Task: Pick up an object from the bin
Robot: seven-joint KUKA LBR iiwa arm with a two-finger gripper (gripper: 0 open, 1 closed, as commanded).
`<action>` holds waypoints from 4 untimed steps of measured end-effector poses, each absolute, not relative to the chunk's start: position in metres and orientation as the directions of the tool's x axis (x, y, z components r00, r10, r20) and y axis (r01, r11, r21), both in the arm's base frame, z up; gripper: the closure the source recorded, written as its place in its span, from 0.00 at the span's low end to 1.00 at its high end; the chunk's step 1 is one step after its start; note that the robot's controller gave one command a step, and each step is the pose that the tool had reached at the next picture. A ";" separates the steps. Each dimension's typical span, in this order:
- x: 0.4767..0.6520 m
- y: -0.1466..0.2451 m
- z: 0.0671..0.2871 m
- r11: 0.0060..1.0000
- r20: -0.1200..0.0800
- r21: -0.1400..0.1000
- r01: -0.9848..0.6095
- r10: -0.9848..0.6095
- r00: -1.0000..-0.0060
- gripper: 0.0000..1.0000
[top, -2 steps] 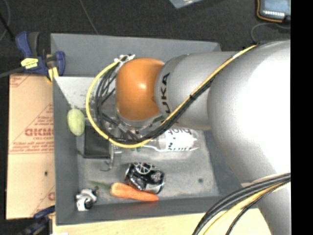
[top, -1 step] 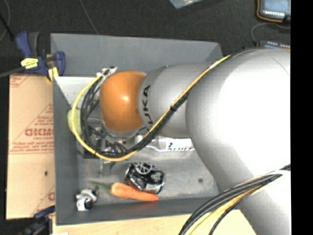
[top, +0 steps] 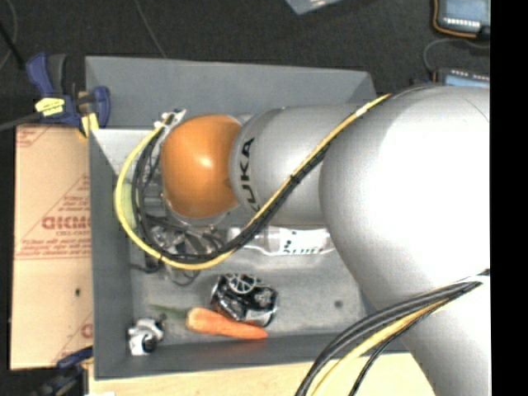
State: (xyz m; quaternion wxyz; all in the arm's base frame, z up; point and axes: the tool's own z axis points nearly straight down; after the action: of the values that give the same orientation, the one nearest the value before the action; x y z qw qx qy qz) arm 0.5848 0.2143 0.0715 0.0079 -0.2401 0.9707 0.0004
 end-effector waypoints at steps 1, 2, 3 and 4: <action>0.585 0.214 0.071 0.885 -0.015 -0.003 -0.465 -0.465 -0.885 1.00; 0.582 0.213 0.103 0.892 -0.015 -0.001 -0.452 -0.452 -0.892 1.00; 0.583 0.206 0.123 0.890 -0.023 -0.003 -0.457 -0.457 -0.889 1.00; 0.579 0.208 0.139 0.886 -0.015 -0.002 -0.463 -0.463 -0.886 1.00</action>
Offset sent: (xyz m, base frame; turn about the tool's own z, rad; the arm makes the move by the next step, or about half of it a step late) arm -0.0035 -0.0004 0.0489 0.0261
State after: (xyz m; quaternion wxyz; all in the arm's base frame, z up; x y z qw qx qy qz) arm 0.5793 0.2082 0.1386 0.0077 -0.2386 0.9711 0.0010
